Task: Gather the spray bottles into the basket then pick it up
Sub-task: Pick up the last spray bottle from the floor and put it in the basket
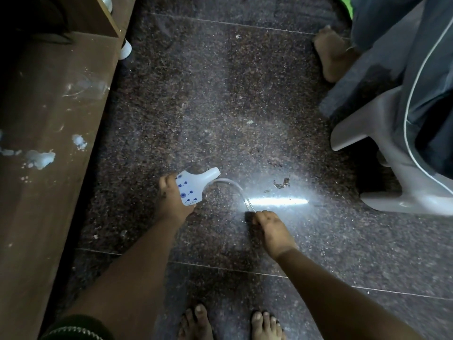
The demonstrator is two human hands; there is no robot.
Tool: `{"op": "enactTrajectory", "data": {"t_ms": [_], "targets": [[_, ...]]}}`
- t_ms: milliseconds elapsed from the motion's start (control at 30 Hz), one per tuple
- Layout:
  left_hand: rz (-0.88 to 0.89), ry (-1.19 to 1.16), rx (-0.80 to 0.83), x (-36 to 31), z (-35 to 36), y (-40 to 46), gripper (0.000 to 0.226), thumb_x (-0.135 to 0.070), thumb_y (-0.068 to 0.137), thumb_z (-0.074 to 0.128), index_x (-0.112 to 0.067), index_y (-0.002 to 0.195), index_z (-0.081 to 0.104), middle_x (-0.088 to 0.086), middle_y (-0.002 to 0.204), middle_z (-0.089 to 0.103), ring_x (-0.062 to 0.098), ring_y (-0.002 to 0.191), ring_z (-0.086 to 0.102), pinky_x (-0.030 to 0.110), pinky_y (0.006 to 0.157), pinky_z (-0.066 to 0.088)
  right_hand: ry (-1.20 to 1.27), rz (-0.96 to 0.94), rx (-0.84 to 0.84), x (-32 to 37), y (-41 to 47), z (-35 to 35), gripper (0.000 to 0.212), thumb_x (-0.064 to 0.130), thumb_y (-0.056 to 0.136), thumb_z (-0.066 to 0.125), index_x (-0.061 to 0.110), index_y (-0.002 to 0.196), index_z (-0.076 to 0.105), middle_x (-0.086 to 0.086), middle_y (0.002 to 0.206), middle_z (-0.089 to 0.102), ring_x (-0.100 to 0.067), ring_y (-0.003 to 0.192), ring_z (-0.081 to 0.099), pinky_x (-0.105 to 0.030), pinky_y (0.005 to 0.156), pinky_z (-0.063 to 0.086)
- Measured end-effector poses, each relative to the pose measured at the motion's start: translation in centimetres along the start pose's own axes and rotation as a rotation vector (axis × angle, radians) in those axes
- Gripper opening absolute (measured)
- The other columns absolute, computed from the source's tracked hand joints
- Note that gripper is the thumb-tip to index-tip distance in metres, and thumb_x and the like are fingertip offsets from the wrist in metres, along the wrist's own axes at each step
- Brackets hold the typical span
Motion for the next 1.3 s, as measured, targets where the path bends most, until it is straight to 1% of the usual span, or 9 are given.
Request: {"op": "enactTrajectory", "data": {"t_ms": [167, 267, 367, 433, 533, 667, 867, 1100, 1300], "targets": [[0.12, 0.086, 0.091, 0.0, 0.0, -0.1, 0.085, -0.007, 0.049, 0.088, -0.006, 0.121, 0.043, 0.013, 0.129, 0.038, 0.034, 0.112, 0.053, 0.047, 0.091, 0.053, 0.178, 0.035, -0.133, 0.4, 0.9, -1.8, 0.05, -0.008, 0.081, 0.05, 0.023, 0.12, 0.046, -0.002, 0.126, 0.037, -0.026, 0.094, 0.059, -0.037, 0.094, 0.05], [0.108, 0.051, 0.063, 0.1, -0.1, -0.2, 0.084, -0.009, 0.049, 0.088, -0.007, 0.121, 0.043, 0.012, 0.128, 0.038, 0.032, 0.109, 0.053, 0.046, 0.09, 0.053, 0.336, 0.056, -0.287, 0.6, 2.0, -3.0, 0.032, -0.006, 0.081, 0.058, 0.015, 0.104, 0.055, -0.001, 0.111, 0.048, -0.02, 0.091, 0.056, -0.025, 0.089, 0.046], [-0.032, -0.031, 0.013, 1.2, -0.7, -0.5, 0.089, -0.004, 0.05, 0.089, -0.003, 0.124, 0.041, 0.014, 0.133, 0.034, 0.031, 0.113, 0.053, 0.043, 0.097, 0.05, 0.407, 0.165, -0.394, -0.5, 1.9, -3.4, 0.025, -0.002, 0.081, 0.063, 0.007, 0.103, 0.058, -0.008, 0.104, 0.057, -0.021, 0.089, 0.056, -0.022, 0.081, 0.042], [-0.107, -0.048, -0.012, 2.0, -1.0, -0.8, 0.091, -0.004, 0.049, 0.09, -0.001, 0.125, 0.039, 0.016, 0.133, 0.034, 0.032, 0.113, 0.053, 0.042, 0.098, 0.05, 0.481, 0.255, -0.423, -1.4, 1.5, -3.5, 0.021, 0.004, 0.084, 0.065, 0.007, 0.104, 0.06, -0.001, 0.099, 0.057, -0.015, 0.087, 0.055, -0.013, 0.076, 0.038], [-0.143, -0.048, -0.019, 2.5, -1.1, -1.3, 0.091, -0.004, 0.051, 0.09, -0.001, 0.126, 0.037, 0.016, 0.133, 0.031, 0.03, 0.112, 0.052, 0.038, 0.096, 0.049, 0.517, 0.282, -0.391, -1.5, 1.1, -3.1, 0.019, 0.009, 0.085, 0.066, 0.01, 0.103, 0.061, 0.005, 0.098, 0.055, -0.011, 0.087, 0.058, -0.016, 0.08, 0.043], [-0.168, -0.068, -0.016, 2.8, -0.7, -1.6, 0.094, -0.006, 0.052, 0.09, -0.004, 0.127, 0.035, 0.015, 0.135, 0.029, 0.031, 0.113, 0.052, 0.042, 0.097, 0.05, 0.522, 0.274, -0.318, -1.2, 0.7, -1.9, 0.024, 0.001, 0.08, 0.066, 0.015, 0.1, 0.063, 0.002, 0.098, 0.059, -0.014, 0.084, 0.059, -0.017, 0.076, 0.045], [-0.182, -0.08, -0.024, 2.8, -0.4, -1.4, 0.096, -0.009, 0.051, 0.091, -0.004, 0.128, 0.033, 0.016, 0.136, 0.028, 0.031, 0.114, 0.05, 0.044, 0.097, 0.05, 0.522, 0.253, -0.253, -0.6, 0.6, -0.6, 0.033, -0.006, 0.076, 0.062, 0.017, 0.1, 0.063, -0.001, 0.104, 0.064, -0.017, 0.093, 0.061, -0.024, 0.086, 0.048], [-0.209, -0.078, -0.043, 3.1, -0.7, -1.2, 0.096, -0.009, 0.051, 0.091, -0.003, 0.127, 0.033, 0.017, 0.135, 0.03, 0.032, 0.112, 0.051, 0.043, 0.095, 0.051, 0.511, 0.224, -0.22, -0.1, 0.6, -0.8, 0.036, -0.009, 0.076, 0.06, 0.02, 0.098, 0.065, 0.006, 0.098, 0.059, -0.011, 0.088, 0.057, -0.01, 0.078, 0.042], [-0.232, -0.054, -0.04, 3.3, -1.1, -1.1, 0.093, -0.009, 0.054, 0.09, -0.001, 0.127, 0.034, 0.019, 0.134, 0.031, 0.033, 0.116, 0.047, 0.041, 0.097, 0.047, 0.555, 0.286, -0.275, -1.2, 0.6, -1.0, 0.037, -0.006, 0.072, 0.063, 0.021, 0.098, 0.064, -0.001, 0.102, 0.066, -0.018, 0.093, 0.061, -0.021, 0.083, 0.045]]}}
Point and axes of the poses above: each hand's wrist, its own y-axis towards the middle knuckle, its own z-axis out of the palm, x = y × z, the point moved 7 cm from there along y, towards the middle knuckle
